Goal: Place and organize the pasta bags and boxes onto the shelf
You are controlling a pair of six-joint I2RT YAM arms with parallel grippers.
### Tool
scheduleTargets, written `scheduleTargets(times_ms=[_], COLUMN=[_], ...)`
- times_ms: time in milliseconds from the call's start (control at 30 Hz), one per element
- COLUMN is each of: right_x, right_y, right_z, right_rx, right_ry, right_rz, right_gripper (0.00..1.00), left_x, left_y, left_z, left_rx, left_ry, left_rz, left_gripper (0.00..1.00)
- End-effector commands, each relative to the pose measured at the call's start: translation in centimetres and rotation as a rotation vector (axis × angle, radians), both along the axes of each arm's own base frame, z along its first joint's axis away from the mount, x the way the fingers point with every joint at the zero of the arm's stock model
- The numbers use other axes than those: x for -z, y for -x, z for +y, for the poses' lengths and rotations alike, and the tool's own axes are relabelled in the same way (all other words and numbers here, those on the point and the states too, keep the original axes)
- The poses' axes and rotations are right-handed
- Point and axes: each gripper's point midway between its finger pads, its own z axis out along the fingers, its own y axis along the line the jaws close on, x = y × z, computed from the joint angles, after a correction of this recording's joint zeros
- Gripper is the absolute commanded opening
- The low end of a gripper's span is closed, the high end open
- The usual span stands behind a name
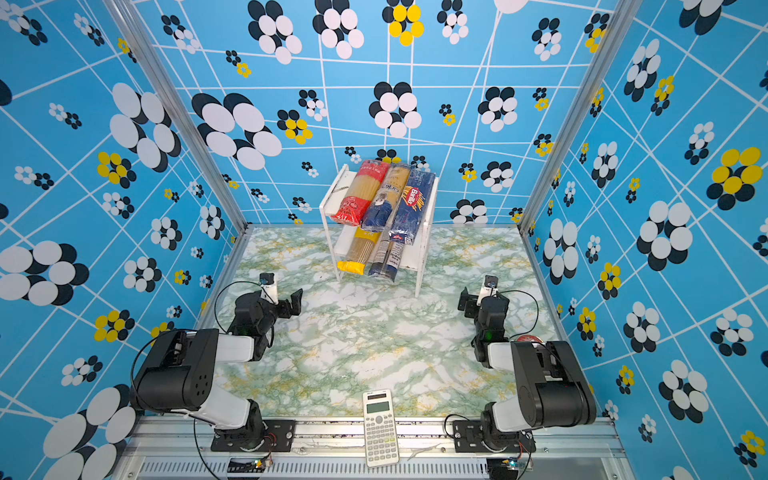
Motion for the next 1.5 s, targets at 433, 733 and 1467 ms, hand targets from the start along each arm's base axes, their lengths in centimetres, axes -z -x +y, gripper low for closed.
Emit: scheduleTargets(times_ms=[433,733,1467], right_x=[0.26,0.31,0.26], right_y=[-1.5,-1.49,-1.41], right_z=[-0.78,-0.79,-0.45], right_rx=[0.042,0.042,0.037], right_ry=[0.02,0.02,0.038], right_rz=[0.016,0.017,0.015], right_gripper=[0.99,0.99,0.99], left_x=[-0.27,-0.32,-0.32], left_y=[-0.71,-0.71,-0.71], left_z=[0.21,0.21,0.14], left_rx=[-0.033,-0.034,-0.046], left_ry=[-0.011,-0.013,-0.028], left_rz=[0.005,0.002,0.003], left_gripper=[0.99,0.99,0.99])
